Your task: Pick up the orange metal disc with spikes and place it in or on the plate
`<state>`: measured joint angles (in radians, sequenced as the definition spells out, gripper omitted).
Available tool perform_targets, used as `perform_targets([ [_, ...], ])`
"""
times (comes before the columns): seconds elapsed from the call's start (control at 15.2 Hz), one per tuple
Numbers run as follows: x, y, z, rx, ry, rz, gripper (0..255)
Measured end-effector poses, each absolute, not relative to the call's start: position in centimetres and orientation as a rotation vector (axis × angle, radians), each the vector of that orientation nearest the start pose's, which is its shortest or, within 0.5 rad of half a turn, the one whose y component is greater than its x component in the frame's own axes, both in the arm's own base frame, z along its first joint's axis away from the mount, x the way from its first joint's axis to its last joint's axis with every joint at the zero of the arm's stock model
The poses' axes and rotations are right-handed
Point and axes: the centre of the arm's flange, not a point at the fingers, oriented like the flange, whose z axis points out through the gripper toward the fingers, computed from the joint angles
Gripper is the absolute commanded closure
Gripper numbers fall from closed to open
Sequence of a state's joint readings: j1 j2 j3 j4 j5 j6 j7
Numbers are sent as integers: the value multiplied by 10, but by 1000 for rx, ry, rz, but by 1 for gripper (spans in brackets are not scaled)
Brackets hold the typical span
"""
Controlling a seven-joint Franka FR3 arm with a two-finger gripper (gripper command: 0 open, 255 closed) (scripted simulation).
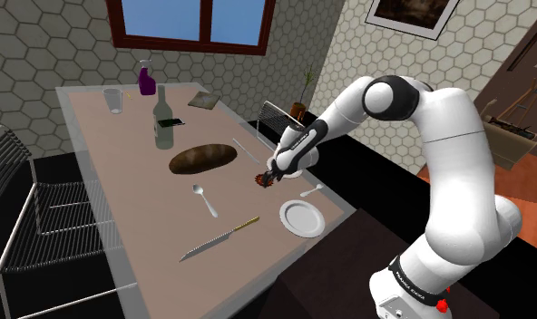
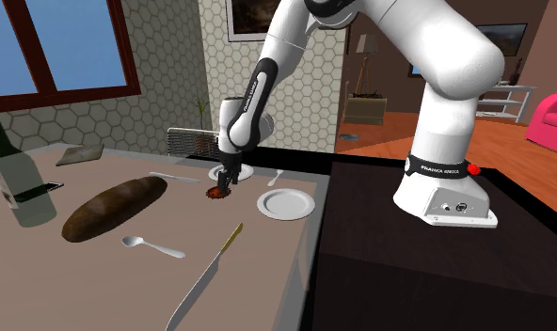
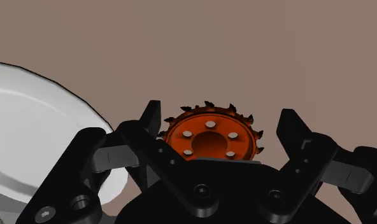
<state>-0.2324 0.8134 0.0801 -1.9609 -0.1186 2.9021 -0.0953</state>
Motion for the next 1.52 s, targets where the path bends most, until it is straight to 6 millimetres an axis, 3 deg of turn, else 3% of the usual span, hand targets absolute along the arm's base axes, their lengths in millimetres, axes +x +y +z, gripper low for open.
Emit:
perform_targets([
  [0.2,598,-84,52,-3130,-46,-211,0],
  [0.59,600,-84,49,-3130,-47,-212,0],
  [0.66,600,-84,49,-3130,-47,-212,255],
  [1.32,600,-84,49,-3130,-47,-211,255],
  [1.52,600,-84,60,-3130,-47,-212,255],
])
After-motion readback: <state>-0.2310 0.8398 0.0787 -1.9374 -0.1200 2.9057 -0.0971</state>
